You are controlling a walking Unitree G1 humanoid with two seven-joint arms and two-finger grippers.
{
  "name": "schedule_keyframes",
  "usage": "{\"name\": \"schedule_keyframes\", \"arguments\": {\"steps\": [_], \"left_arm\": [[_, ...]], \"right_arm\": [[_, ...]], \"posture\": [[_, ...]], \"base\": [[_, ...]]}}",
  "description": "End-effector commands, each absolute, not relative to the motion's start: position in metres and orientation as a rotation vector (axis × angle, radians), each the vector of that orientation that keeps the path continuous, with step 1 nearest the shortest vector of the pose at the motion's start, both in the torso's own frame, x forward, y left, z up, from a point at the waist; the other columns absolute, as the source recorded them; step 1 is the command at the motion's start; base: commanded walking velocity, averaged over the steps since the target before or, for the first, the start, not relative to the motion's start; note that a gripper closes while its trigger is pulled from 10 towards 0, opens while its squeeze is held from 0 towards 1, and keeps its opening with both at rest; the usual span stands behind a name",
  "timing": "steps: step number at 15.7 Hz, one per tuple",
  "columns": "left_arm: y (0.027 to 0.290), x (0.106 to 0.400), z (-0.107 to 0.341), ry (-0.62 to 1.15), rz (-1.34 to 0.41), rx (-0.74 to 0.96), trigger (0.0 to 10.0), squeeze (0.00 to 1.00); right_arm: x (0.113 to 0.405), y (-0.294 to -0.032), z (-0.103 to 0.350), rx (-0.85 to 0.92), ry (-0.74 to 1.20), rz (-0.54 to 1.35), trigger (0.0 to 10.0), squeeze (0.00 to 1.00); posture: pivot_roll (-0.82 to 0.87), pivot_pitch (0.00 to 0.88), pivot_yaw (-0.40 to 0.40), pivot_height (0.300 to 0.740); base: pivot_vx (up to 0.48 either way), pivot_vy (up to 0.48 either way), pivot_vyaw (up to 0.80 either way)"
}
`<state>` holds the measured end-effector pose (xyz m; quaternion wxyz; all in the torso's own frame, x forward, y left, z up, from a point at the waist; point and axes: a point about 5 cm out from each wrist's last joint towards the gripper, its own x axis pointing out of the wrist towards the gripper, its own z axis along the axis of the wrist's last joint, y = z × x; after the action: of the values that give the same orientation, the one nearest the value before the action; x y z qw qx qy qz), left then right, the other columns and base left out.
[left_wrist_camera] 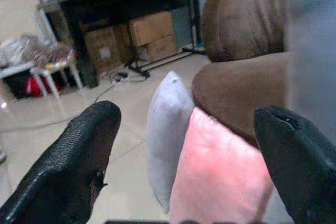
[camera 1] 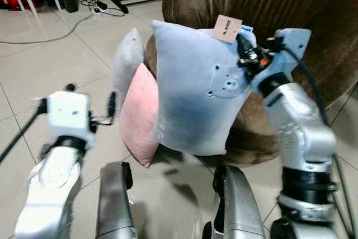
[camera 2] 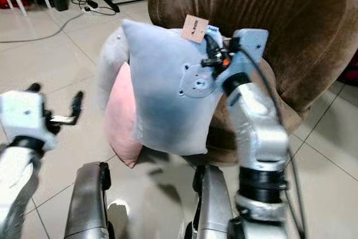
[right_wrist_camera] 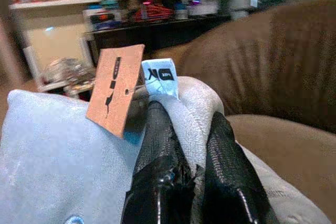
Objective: Move the pillow to the sofa from floor
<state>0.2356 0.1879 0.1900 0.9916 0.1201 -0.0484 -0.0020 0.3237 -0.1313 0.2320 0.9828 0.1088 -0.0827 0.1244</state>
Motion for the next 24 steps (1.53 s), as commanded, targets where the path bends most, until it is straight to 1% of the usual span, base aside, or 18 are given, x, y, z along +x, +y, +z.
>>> {"name": "schedule_keyframes", "arguments": {"steps": [1, 3, 4, 5, 6, 8, 10, 11, 13, 14, 15, 16, 18, 19, 21, 22, 24], "left_arm": [[0.188, 0.239, 0.192, -0.096, 0.002, 0.251, 10.0, 0.00], [0.189, 0.242, 0.188, -0.078, 0.002, 0.269, 10.0, 0.00], [0.188, 0.243, 0.185, -0.073, -0.003, 0.276, 10.0, 0.00], [0.188, 0.249, 0.189, -0.084, -0.007, 0.271, 10.0, 0.00], [0.189, 0.252, 0.191, -0.094, -0.007, 0.267, 10.0, 0.00], [0.190, 0.258, 0.194, -0.103, 0.000, 0.279, 10.0, 0.00], [0.191, 0.256, 0.192, -0.101, 0.001, 0.277, 10.0, 0.00], [0.191, 0.254, 0.190, -0.095, 0.002, 0.276, 10.0, 0.00], [0.191, 0.254, 0.188, -0.087, 0.003, 0.269, 10.0, 0.00], [0.190, 0.254, 0.187, -0.084, 0.002, 0.269, 10.0, 0.00], [0.190, 0.254, 0.185, -0.078, 0.000, 0.267, 10.0, 0.00], [0.190, 0.254, 0.185, -0.076, 0.000, 0.267, 10.0, 0.00], [0.190, 0.256, 0.183, -0.072, 0.000, 0.265, 10.0, 0.00], [0.189, 0.256, 0.183, -0.073, 0.002, 0.263, 10.0, 0.00], [0.190, 0.254, 0.181, -0.069, 0.006, 0.265, 10.0, 0.00], [0.191, 0.252, 0.180, -0.069, 0.018, 0.259, 10.0, 0.00], [0.191, 0.247, 0.176, -0.057, 0.025, 0.246, 10.0, 0.00]], "right_arm": [[0.319, -0.135, 0.249, 0.216, -0.233, 0.186, 10.0, 0.00], [0.320, -0.140, 0.252, 0.222, -0.245, 0.138, 10.0, 0.00], [0.323, -0.144, 0.259, 0.216, -0.265, 0.108, 10.0, 0.00], [0.326, -0.153, 0.284, 0.231, -0.342, 0.080, 10.0, 0.00], [0.328, -0.158, 0.300, 0.229, -0.391, 0.063, 10.0, 0.00], [0.334, -0.172, 0.333, 0.187, -0.493, 0.020, 10.0, 0.00], [0.338, -0.178, 0.339, 0.152, -0.508, 0.003, 10.0, 0.00], [0.343, -0.175, 0.326, 0.135, -0.448, 0.015, 10.0, 0.00], [0.347, -0.160, 0.291, 0.095, -0.293, 0.035, 10.0, 0.00], [0.348, -0.158, 0.283, 0.099, -0.264, 0.032, 10.0, 0.00], [0.348, -0.150, 0.269, 0.107, -0.216, 0.048, 10.0, 0.00], [0.348, -0.146, 0.266, 0.108, -0.201, 0.059, 10.0, 0.00], [0.352, -0.125, 0.241, 0.103, -0.120, 0.110, 10.0, 0.00], [0.352, -0.121, 0.229, 0.092, -0.078, 0.117, 10.0, 0.00], [0.349, -0.118, 0.220, 0.079, -0.044, 0.125, 10.0, 0.00], [0.346, -0.118, 0.214, 0.073, -0.028, 0.130, 10.0, 0.00], [0.332, -0.128, 0.196, 0.061, 0.002, 0.118, 10.0, 0.00]], "posture": [[0.04, 0.000, -0.050, 0.481], [0.03, 0.000, -0.032, 0.501], [0.00, 0.000, -0.010, 0.511], [-0.01, 0.000, -0.007, 0.521], [-0.01, 0.000, -0.001, 0.526], [-0.01, 0.000, -0.008, 0.546], [0.00, 0.000, -0.018, 0.561], [0.00, 0.000, -0.021, 0.571], [0.00, 0.000, -0.021, 0.591], [0.00, 0.000, -0.021, 0.596], [-0.01, 0.000, -0.017, 0.606], [-0.01, 0.000, -0.017, 0.611], [-0.02, 0.000, -0.018, 0.636], [-0.01, 0.000, -0.028, 0.646], [-0.01, 0.000, -0.035, 0.661], [0.01, 0.000, -0.049, 0.676], [0.01, 0.000, -0.060, 0.701]], "base": [[0.000, 0.000, 0.00], [0.000, 0.000, 0.00], [0.000, 0.000, 0.00], [0.000, 0.000, 0.00], [0.000, 0.000, 0.00], [0.000, 0.000, 0.00], [0.000, 0.000, 0.00], [0.000, 0.000, 0.00], [0.000, 0.000, 0.00], [0.000, 0.000, 0.00], [0.000, 0.000, 0.00], [0.000, 0.000, 0.00], [0.000, 0.000, 0.00], [0.000, 0.000, 0.00], [0.000, 0.000, 0.00], [0.000, 0.000, 0.00], [0.000, 0.000, 0.00]]}}
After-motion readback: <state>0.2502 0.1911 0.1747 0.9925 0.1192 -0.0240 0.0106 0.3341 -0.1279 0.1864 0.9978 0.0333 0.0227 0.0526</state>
